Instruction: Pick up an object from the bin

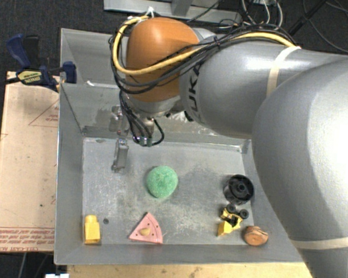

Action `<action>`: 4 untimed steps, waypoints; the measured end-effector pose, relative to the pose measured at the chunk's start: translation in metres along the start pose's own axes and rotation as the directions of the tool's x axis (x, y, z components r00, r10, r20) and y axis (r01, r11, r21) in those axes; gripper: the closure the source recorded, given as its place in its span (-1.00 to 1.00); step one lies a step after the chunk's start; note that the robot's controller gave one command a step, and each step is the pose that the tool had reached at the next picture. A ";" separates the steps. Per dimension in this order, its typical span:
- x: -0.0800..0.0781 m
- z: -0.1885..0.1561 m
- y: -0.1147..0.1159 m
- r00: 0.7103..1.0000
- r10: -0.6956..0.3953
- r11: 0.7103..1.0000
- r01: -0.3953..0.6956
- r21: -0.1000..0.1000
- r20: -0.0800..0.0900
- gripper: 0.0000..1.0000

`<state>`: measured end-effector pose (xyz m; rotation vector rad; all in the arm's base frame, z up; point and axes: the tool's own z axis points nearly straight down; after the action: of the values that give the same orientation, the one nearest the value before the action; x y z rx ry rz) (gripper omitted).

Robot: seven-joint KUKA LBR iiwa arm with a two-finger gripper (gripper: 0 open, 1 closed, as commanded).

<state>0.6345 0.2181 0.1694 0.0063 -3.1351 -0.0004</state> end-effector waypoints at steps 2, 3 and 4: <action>0.011 0.004 0.003 0.983 -0.182 0.983 0.182 0.001 0.011 -1.00; 0.026 0.057 0.011 0.935 -0.356 0.935 0.356 0.002 0.012 -1.00; 0.039 0.081 -0.055 0.877 -0.480 0.877 0.480 0.002 0.007 1.00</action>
Offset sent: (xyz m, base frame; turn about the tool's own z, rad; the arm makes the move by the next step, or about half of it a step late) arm -0.0381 0.0110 -0.0239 -0.5160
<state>0.5947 0.1625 0.0887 0.7847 -3.0432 -0.0019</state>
